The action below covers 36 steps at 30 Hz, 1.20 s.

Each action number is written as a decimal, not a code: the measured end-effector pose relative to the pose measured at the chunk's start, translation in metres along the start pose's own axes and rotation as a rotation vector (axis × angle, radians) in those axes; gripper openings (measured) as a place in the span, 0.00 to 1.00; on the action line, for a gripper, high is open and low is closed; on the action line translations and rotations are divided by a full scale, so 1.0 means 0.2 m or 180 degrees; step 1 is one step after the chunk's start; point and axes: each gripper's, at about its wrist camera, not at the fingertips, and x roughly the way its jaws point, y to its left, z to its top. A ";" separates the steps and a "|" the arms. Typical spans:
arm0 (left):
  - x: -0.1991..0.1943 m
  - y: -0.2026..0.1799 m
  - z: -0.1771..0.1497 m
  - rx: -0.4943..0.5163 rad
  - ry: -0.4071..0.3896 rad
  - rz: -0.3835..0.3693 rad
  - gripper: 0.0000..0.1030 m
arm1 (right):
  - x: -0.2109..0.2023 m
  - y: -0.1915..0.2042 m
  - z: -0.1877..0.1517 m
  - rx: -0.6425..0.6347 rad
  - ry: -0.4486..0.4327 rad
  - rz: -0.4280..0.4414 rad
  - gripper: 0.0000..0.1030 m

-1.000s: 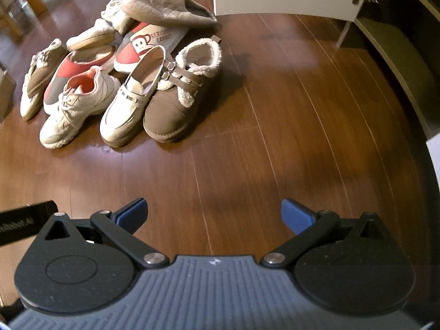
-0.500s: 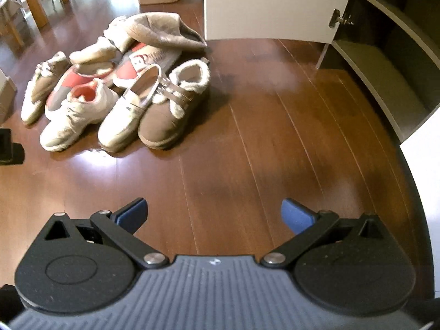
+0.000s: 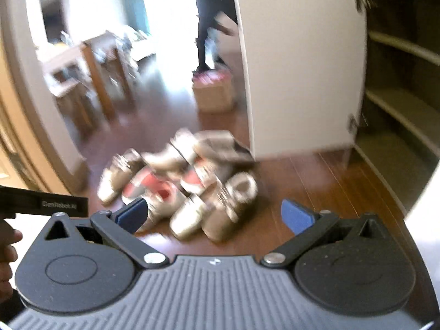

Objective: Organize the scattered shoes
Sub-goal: 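Approach the shoe pile with both tools open, then grasp a grey quilted slipper with the right gripper and lift it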

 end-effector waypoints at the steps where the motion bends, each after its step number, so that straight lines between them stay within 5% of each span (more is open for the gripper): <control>1: -0.01 0.02 0.02 0.0020 -0.0036 0.0007 0.99 | 0.02 -0.02 0.02 -0.0018 0.0018 0.0040 0.99; 8: 0.18 0.12 0.14 0.0112 0.0111 0.0161 0.99 | 0.37 -0.10 0.01 0.0248 0.0660 0.0366 0.95; 14: 0.46 0.16 0.25 0.0445 0.0333 0.0136 0.99 | 0.50 -0.06 0.00 -0.0185 0.0984 0.0541 0.94; 18: 0.64 0.16 0.35 0.0617 0.0378 0.0006 0.99 | 0.56 0.01 0.11 -0.0617 0.0924 0.0673 0.94; 22: 0.83 0.12 0.37 0.0724 0.0232 -0.0148 0.99 | 0.77 0.15 0.19 -0.1479 0.0779 0.0737 0.94; 26: 1.15 0.11 0.41 0.0560 0.0332 -0.0307 0.99 | 1.12 0.22 0.10 -0.2139 0.0577 0.0580 0.94; 32: 1.46 0.09 0.31 0.0451 0.0580 -0.0409 0.99 | 1.68 0.19 -0.06 -0.2500 0.0406 0.0379 0.83; 36: 1.67 0.08 0.25 0.0377 0.0746 -0.0478 0.99 | 2.08 0.26 -0.12 -0.2949 0.0011 0.0061 0.79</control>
